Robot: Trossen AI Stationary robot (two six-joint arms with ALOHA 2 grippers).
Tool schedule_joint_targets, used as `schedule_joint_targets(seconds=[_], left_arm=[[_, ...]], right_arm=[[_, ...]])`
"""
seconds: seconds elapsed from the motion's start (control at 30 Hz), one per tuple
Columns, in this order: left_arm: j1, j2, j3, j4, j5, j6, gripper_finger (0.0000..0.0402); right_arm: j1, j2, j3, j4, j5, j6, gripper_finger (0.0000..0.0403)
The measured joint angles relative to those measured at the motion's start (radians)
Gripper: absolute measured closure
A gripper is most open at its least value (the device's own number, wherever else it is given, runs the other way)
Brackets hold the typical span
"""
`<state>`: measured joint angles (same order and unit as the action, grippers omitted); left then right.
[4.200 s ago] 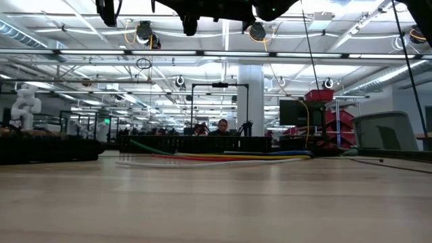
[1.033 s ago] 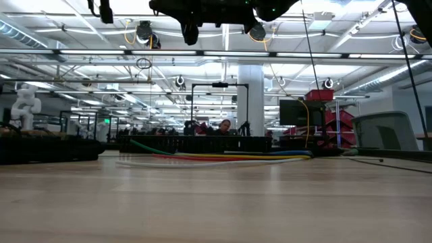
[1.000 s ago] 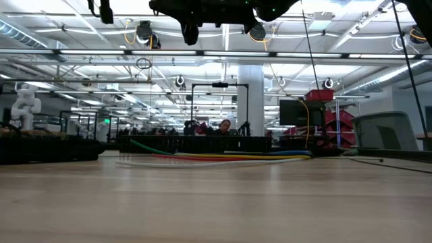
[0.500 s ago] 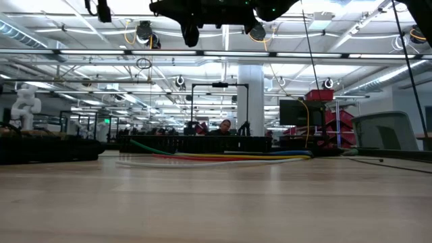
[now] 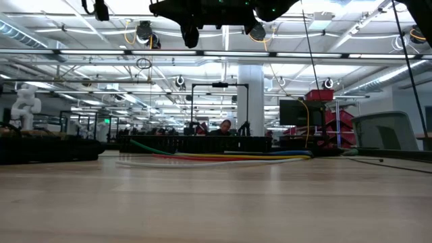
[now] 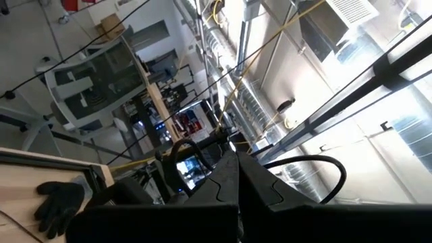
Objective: Ziptie cables
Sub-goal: Prepare the zip tie
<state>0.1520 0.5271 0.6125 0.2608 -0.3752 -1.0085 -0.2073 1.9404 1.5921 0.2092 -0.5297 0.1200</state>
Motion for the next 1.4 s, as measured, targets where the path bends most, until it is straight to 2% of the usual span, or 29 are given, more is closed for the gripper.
schedule_joint_targets(seconds=[0.23,0.67,0.77,0.9,1.03,1.23,1.4], left_arm=[[-0.001,0.001,0.000,-0.008,-0.019,0.001,0.0388],[-0.001,-0.008,0.001,0.025,-0.035,0.015,0.0219],[-0.001,-0.043,0.001,0.007,0.017,0.074,0.0196],[-0.003,-0.084,0.001,-0.095,0.063,0.057,0.0190],[-0.005,-0.116,0.001,-0.105,0.086,0.090,0.0189],[-0.005,-0.193,0.002,-0.090,0.053,0.135,0.0189],[-0.005,-0.210,0.001,-0.141,0.054,0.140,0.0189]], right_arm=[[-0.002,0.000,0.000,0.002,0.003,0.000,0.0403],[-0.002,0.000,0.000,0.002,0.003,0.000,0.0403],[-0.005,0.000,0.000,0.002,0.003,0.000,0.0403],[-0.025,0.000,0.000,-0.025,0.003,-0.012,0.0403],[-0.061,0.000,0.000,-0.217,0.027,-0.074,0.0403],[-0.136,0.000,0.000,-0.476,0.117,-0.189,0.0403],[-0.200,0.000,0.000,-0.829,0.162,-0.249,0.0403]])
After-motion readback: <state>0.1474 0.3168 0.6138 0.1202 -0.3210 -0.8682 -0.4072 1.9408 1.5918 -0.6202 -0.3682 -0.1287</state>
